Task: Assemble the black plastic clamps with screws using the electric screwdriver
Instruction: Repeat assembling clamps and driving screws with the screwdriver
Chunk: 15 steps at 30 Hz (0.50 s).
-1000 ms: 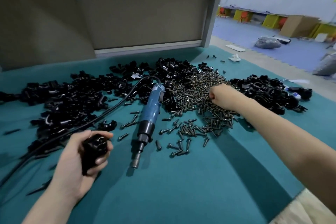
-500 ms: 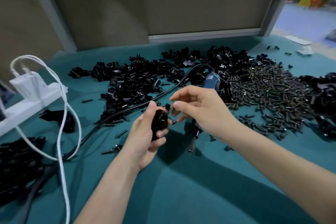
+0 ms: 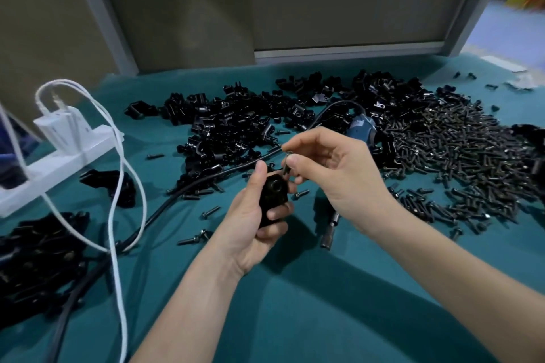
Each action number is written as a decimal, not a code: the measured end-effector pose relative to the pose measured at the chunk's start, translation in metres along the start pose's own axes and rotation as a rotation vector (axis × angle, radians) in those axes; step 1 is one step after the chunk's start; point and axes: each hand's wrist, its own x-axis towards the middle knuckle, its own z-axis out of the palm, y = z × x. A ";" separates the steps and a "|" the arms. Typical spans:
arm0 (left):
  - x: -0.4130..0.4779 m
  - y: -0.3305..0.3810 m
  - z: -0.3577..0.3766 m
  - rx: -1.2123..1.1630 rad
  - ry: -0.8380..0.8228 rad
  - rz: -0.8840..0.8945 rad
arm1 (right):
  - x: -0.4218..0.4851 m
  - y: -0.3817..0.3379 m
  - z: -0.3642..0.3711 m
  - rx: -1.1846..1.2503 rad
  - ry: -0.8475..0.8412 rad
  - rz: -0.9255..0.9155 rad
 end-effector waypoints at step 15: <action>0.004 -0.001 -0.011 -0.114 -0.159 0.002 | -0.002 0.008 0.005 0.008 -0.011 0.014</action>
